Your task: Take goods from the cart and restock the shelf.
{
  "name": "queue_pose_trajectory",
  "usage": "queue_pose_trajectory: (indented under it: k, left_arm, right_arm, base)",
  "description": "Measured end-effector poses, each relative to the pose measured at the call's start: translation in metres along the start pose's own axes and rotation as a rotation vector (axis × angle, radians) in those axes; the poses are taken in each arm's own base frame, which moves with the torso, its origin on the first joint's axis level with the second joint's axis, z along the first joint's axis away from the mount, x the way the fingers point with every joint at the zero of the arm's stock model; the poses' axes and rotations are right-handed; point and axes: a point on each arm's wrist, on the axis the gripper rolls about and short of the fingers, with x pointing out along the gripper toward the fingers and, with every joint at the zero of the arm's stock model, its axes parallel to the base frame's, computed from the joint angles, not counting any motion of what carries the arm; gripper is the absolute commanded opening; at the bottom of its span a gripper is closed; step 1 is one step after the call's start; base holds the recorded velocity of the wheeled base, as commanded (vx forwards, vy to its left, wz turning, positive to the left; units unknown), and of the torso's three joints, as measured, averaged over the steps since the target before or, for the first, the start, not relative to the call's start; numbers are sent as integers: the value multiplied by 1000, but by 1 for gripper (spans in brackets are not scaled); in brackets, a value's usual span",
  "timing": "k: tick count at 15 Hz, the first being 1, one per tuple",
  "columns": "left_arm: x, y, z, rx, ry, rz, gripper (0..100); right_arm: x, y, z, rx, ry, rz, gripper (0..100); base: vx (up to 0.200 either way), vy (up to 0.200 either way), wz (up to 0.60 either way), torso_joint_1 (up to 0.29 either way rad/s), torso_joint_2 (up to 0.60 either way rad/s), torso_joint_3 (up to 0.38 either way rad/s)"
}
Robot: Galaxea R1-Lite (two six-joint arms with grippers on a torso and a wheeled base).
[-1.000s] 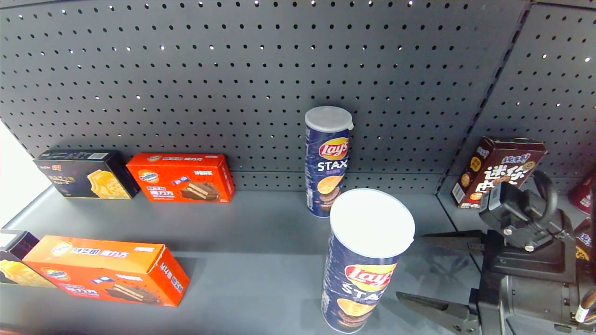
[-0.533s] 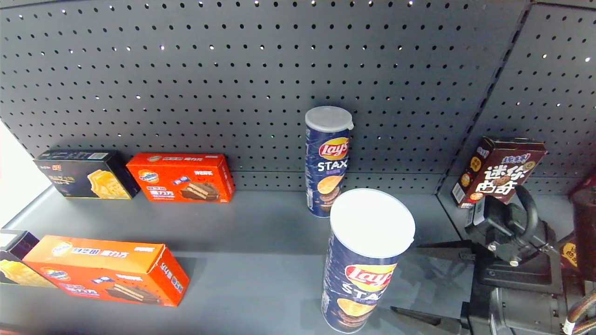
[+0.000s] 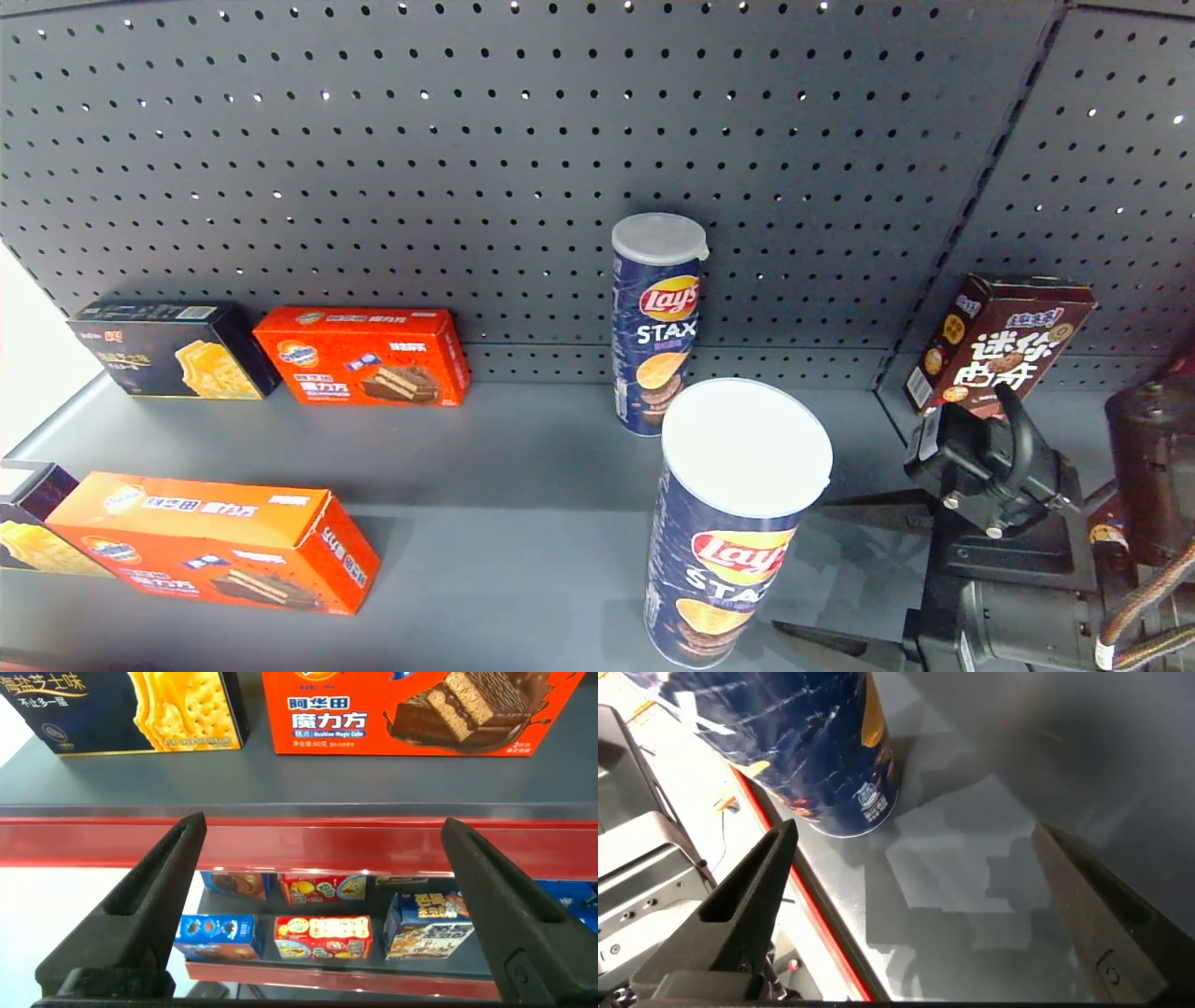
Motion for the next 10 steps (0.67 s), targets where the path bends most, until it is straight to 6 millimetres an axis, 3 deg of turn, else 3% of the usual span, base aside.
queue_pose_trajectory:
  k: [10]
  left_arm:
    - [-1, 0, 0, -5, -10, -2, 100]
  right_arm:
    - [10, -6, -2, 11, 28, -32, 100]
  base:
    - [0, 0, 0, 0, 0, 0]
